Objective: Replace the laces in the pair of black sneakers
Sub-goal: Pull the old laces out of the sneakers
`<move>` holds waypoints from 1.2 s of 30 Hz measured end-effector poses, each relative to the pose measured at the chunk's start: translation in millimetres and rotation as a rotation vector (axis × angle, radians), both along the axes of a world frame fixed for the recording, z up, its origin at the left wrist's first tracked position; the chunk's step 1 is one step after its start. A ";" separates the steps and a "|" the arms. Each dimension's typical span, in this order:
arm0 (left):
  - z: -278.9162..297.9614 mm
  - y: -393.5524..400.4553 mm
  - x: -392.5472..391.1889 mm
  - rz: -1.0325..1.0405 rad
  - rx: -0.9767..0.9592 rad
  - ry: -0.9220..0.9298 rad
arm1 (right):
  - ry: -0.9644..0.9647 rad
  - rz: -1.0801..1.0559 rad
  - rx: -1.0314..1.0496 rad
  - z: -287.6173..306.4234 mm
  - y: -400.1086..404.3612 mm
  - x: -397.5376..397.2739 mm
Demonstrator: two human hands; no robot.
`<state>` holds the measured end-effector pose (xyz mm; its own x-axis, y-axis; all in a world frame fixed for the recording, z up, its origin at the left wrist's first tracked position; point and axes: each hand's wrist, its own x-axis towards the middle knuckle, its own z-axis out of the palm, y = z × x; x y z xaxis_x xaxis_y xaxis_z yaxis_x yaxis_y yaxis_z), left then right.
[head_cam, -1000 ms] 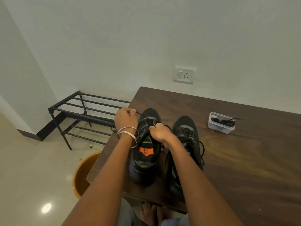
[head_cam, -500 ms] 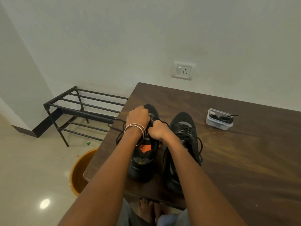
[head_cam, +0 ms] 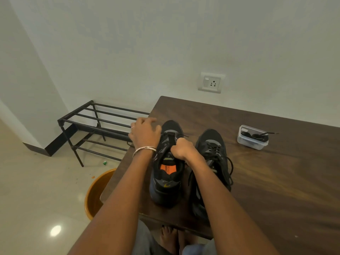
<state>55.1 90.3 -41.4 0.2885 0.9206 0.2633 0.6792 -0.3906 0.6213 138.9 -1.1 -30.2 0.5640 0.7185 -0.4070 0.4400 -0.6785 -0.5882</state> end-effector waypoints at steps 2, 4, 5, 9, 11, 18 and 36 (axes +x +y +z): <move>1.9 -2.0 9.9 -0.177 0.083 0.121 | -0.025 0.006 0.004 0.8 -0.1 0.3; -3.2 -1.4 18.0 -0.320 0.116 0.257 | -0.051 0.020 0.011 2.3 -1.1 0.0; -5.3 -1.8 21.4 -0.365 0.108 0.301 | -0.060 0.026 0.012 2.6 -1.7 0.4; -3.7 -4.3 28.0 -0.360 0.129 0.352 | -0.067 0.047 0.015 4.2 -1.9 0.3; -5.4 -4.6 31.6 -0.339 0.172 0.404 | -0.063 0.052 0.009 5.0 -2.5 -0.5; -3.3 -2.1 21.4 -0.307 0.017 0.278 | -0.038 0.028 0.010 6.5 -3.8 0.0; 20.1 -9.1 -16.7 0.071 -0.485 -0.227 | -0.088 0.034 0.076 31.0 -0.7 16.1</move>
<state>38.3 81.1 -21.3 0.2066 0.9671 -0.1485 0.5209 0.0198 0.8534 155.0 -1.8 0.8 0.5703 0.7645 -0.3003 0.5141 -0.6174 -0.5954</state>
